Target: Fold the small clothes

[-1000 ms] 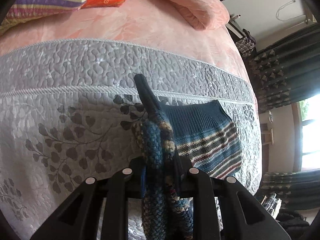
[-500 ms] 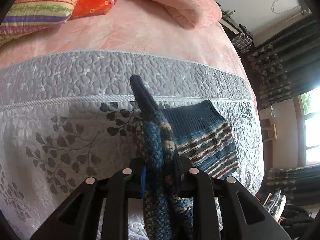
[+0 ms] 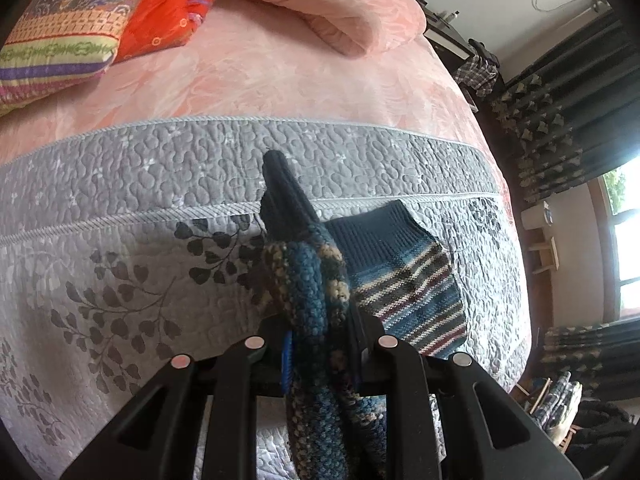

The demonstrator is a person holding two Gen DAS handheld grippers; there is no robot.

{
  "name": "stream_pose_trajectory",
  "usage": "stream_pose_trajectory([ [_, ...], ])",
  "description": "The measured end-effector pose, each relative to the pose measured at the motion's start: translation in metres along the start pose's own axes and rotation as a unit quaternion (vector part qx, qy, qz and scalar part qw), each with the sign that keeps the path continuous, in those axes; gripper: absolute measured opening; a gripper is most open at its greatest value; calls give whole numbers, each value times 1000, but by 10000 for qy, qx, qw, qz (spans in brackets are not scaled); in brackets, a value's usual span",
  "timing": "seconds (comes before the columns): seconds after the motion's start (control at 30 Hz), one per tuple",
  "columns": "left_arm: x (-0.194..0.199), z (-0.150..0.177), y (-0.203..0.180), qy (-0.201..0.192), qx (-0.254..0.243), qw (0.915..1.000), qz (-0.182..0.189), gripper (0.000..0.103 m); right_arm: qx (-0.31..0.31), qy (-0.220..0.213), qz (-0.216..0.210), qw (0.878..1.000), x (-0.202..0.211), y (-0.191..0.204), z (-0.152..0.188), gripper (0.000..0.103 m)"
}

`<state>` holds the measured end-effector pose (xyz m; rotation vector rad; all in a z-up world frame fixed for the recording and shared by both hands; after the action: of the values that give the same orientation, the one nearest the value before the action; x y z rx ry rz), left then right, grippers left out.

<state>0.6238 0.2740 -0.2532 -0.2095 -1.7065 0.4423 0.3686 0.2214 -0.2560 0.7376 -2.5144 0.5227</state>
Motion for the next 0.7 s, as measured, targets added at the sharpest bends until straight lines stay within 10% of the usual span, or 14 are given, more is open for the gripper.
stream_pose_trajectory([
  [0.7, -26, 4, -86, 47, -406, 9990, -156, 21, -535, -5, 288, 9982, 27, -63, 26, 20],
])
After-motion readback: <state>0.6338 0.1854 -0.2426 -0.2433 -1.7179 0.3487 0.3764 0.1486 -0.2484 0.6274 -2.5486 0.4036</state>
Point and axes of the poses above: each gripper's, at about its wrist camera, not at the fingertips, and x roughly against the way its jaws point, y to its left, z to its underside, the point moved 6 cm from there along -x, roughly the way its jaws point, and after that the axes turned 14 degrees about x, right-handed, at the moved point
